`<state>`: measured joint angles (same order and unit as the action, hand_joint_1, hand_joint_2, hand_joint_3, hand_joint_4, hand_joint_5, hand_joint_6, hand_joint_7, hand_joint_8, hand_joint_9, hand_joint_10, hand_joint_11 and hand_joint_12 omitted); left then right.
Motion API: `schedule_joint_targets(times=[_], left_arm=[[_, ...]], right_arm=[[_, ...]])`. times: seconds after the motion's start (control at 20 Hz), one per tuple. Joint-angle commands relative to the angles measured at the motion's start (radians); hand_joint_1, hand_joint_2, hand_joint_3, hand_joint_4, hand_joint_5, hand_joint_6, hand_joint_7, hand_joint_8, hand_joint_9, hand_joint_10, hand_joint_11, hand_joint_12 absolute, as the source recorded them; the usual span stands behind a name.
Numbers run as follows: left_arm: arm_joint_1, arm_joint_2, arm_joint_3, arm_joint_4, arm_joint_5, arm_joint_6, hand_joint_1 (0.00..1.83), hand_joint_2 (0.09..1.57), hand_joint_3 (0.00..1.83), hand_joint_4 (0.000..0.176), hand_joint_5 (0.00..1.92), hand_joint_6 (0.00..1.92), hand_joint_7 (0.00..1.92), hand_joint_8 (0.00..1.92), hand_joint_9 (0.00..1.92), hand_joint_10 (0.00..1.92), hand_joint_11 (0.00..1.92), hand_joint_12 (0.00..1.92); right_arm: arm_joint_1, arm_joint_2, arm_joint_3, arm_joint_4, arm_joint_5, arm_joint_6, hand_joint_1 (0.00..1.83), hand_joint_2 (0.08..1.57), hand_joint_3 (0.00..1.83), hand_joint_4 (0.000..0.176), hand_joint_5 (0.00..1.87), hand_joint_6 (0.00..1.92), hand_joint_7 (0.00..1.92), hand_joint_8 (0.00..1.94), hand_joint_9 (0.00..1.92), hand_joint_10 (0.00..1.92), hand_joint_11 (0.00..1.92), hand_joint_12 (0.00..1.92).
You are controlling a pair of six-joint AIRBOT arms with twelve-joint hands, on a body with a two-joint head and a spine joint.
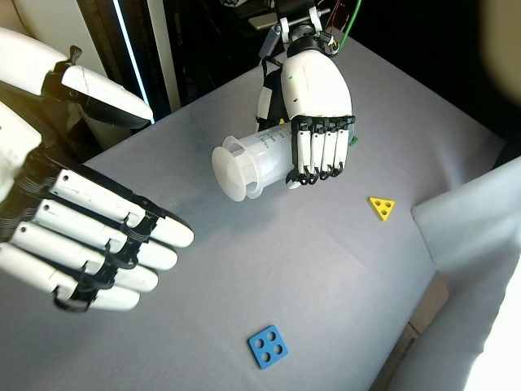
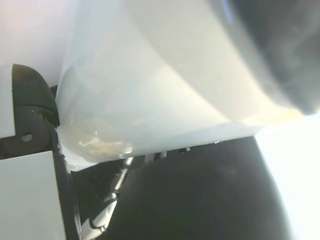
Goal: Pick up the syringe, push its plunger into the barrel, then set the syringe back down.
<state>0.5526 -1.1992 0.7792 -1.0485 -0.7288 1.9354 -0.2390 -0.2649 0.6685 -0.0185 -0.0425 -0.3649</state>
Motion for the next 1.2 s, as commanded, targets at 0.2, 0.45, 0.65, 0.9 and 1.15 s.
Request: schedule_joint_targets(times=[0.2,0.45,0.65,0.9,1.15], left_arm=[[0.055,-0.025,0.021,0.137,-0.062,-0.041,1.12,1.29,0.00,0.016,0.67,1.47,0.68,1.50,0.58,1.35,0.46,1.40],[0.116,-0.041,0.032,0.167,-0.088,-0.067,1.12,1.28,0.00,0.014,0.66,1.48,0.71,1.47,0.60,1.35,0.49,1.39],[0.139,-0.056,0.042,0.180,-0.096,-0.073,1.12,1.29,0.00,0.007,0.64,1.48,0.69,1.52,0.59,1.34,0.49,1.36],[0.157,-0.067,0.045,0.188,-0.100,-0.086,1.11,1.30,0.00,0.011,0.63,1.50,0.67,1.54,0.56,1.39,0.47,1.41],[0.172,-0.067,0.041,0.195,-0.101,-0.096,1.08,1.34,0.00,0.006,0.61,1.54,0.57,1.67,0.40,1.53,0.30,1.61]], right_arm=[[0.015,0.003,0.038,-0.326,0.315,0.002,0.02,1.28,0.00,0.000,0.28,0.00,0.24,0.00,0.17,0.01,0.00,0.34],[0.008,0.003,0.041,-0.348,0.319,0.003,0.00,1.28,0.00,0.000,0.26,0.00,0.23,0.00,0.17,0.00,0.00,0.34],[0.006,0.003,0.038,-0.348,0.293,0.003,0.00,1.28,0.00,0.000,0.26,0.01,0.23,0.01,0.16,0.00,0.00,0.30],[0.006,0.003,0.037,-0.360,0.291,0.002,0.00,1.28,0.00,0.000,0.24,0.00,0.21,0.00,0.14,0.00,0.00,0.29],[0.007,0.003,0.031,-0.410,0.292,0.002,0.00,1.28,0.00,0.000,0.26,0.00,0.23,0.00,0.15,0.00,0.00,0.34]])
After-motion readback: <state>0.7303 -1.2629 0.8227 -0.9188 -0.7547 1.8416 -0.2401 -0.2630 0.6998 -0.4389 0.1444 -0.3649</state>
